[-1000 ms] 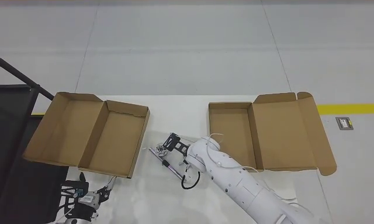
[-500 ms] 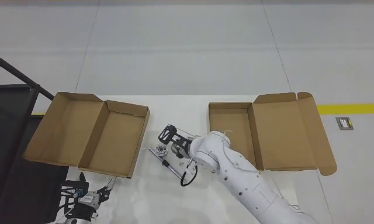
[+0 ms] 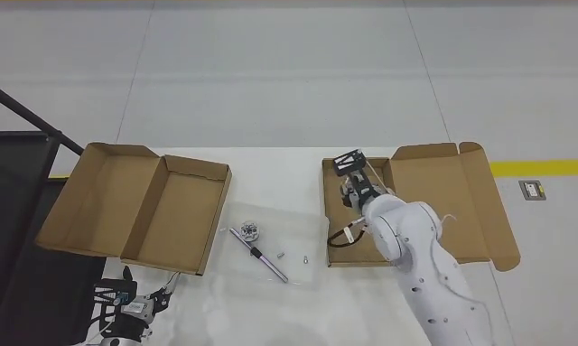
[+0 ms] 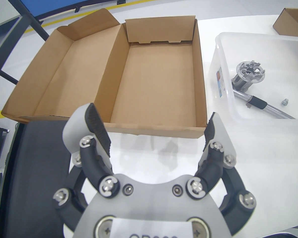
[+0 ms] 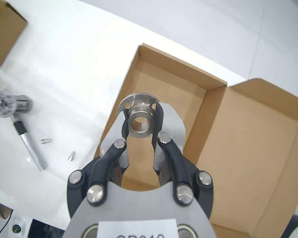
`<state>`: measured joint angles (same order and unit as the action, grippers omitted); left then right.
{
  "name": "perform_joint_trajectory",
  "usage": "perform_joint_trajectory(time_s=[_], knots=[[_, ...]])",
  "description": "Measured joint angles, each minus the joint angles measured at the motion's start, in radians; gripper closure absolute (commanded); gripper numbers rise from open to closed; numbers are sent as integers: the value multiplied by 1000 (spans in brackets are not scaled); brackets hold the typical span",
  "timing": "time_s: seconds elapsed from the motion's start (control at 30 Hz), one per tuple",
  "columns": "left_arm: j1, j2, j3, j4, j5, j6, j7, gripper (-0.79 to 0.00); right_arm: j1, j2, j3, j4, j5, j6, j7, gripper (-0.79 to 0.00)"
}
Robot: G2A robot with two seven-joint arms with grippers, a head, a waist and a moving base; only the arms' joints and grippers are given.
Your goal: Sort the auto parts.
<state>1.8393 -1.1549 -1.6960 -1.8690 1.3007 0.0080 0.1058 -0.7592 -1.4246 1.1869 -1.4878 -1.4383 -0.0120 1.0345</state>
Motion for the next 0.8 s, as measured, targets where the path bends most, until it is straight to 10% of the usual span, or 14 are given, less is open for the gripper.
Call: perform_joint_trajectory(time_s=[0.33, 0.53, 0.8], knots=[[0, 0, 0, 0, 0, 0, 0, -785, 212, -38, -86, 504, 11, 24, -39, -12], [0, 0, 0, 0, 0, 0, 0, -785, 251, -48, -88, 621, 44, 23, -78, -742], [0, 0, 0, 0, 0, 0, 0, -785, 226, -44, -73, 566, 43, 15, -93, -785]])
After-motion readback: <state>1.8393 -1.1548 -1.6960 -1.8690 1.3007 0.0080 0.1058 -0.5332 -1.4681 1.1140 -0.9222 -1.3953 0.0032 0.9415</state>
